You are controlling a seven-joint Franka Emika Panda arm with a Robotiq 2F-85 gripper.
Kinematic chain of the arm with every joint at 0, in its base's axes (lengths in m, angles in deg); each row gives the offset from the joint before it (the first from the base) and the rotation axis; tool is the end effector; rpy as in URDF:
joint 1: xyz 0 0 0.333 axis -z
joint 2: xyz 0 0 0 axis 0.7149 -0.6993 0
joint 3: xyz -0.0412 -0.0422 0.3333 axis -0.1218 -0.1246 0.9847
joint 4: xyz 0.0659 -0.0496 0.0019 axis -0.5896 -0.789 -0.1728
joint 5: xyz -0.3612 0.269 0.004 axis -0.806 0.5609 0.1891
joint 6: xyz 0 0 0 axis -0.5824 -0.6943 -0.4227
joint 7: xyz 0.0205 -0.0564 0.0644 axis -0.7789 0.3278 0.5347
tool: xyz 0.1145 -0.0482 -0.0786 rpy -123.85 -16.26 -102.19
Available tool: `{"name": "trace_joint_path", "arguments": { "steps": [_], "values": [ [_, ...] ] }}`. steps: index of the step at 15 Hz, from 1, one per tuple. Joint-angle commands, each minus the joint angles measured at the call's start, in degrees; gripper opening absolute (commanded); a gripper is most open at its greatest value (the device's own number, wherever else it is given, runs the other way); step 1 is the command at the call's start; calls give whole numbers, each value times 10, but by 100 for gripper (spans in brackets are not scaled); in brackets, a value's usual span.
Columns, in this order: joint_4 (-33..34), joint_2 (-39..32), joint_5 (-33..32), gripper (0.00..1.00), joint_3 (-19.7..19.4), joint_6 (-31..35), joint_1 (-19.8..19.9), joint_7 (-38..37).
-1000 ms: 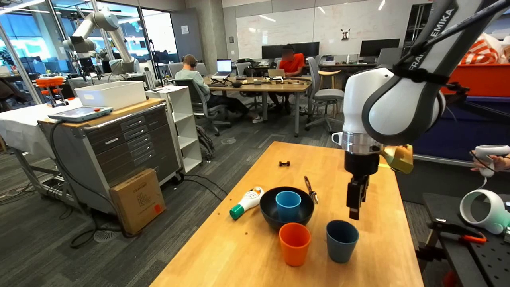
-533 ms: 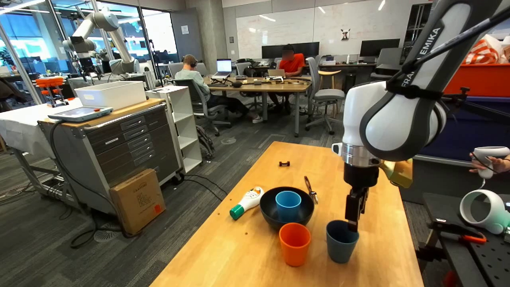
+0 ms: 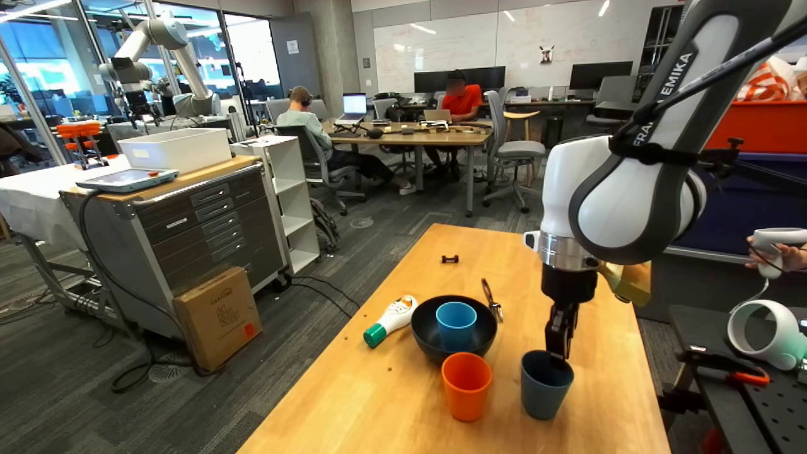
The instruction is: Pick up the three cups from the table and put them in the black bowl. Pick up the folk from the table and put it in the cups.
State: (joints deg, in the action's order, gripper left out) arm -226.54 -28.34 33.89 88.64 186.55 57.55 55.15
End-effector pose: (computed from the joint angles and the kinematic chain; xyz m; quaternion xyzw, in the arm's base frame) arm 0.4340 -0.0499 0.0610 -0.9940 0.0819 0.0318 0.0656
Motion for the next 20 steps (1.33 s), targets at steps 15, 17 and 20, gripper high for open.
{"name": "trace_joint_path", "arguments": {
  "steps": [15,17,20],
  "values": [
    [-6,42,8,1,25,-18,23,14],
    [-4,59,9,1,22,-22,22,14],
    [4,90,13,1,10,-41,18,11]
  ]
}}
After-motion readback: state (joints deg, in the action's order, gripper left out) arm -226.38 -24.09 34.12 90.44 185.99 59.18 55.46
